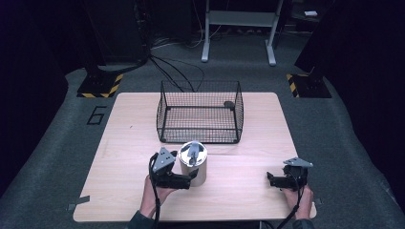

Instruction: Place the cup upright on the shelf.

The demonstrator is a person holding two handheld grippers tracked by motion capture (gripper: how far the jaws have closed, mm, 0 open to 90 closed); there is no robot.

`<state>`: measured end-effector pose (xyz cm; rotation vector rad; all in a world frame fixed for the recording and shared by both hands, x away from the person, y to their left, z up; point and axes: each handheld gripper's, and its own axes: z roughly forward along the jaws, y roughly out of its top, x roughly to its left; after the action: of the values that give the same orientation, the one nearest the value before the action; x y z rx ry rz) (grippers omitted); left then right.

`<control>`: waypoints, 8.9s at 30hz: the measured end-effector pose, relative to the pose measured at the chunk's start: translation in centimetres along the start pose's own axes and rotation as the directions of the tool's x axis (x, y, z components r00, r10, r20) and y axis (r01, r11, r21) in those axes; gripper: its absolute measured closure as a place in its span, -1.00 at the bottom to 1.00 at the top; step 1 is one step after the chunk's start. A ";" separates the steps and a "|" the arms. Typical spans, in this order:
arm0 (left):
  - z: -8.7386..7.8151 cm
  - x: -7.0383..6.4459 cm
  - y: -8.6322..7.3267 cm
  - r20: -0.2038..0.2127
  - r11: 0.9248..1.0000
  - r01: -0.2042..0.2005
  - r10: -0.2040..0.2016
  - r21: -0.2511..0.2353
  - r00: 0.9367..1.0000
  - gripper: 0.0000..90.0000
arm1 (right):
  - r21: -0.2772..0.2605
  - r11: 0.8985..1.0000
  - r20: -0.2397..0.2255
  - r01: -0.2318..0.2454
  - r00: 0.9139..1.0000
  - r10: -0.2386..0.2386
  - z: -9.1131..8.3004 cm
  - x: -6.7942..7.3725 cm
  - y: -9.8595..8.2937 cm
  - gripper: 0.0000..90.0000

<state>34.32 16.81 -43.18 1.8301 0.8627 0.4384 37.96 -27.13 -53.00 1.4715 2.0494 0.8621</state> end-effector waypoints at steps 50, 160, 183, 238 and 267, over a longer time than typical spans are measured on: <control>3.2 -0.6 0.2 -0.057 0.999 -0.033 0.032 -0.026 0.998 -0.94 | 0.001 1.000 0.000 0.003 1.000 -0.003 0.0 0.0 0.0 -1.00; 1.7 5.5 8.7 -0.066 0.997 -0.043 0.039 -0.063 0.997 -0.91 | -0.001 1.000 -0.002 0.000 1.000 0.000 0.0 0.0 0.0 -0.99; 1.8 6.8 12.4 -0.072 0.996 -0.049 0.044 -0.079 0.996 -0.91 | 0.001 1.000 -0.001 0.002 1.000 -0.002 0.0 0.0 0.0 -0.99; 5.8 10.9 17.7 -0.128 0.994 -0.029 0.016 -0.101 0.992 -0.91 | 0.000 1.000 -0.004 -0.002 1.000 0.002 0.0 0.0 0.0 -0.99; 9.8 11.8 16.1 -0.181 0.997 0.004 -0.018 -0.080 0.983 -0.92 | -0.002 1.000 -0.002 0.001 1.000 -0.001 0.0 0.0 0.0 -0.99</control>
<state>54.32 15.55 -33.70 1.7311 0.9644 0.6312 37.95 -27.14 -53.01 1.4688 2.0503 0.8653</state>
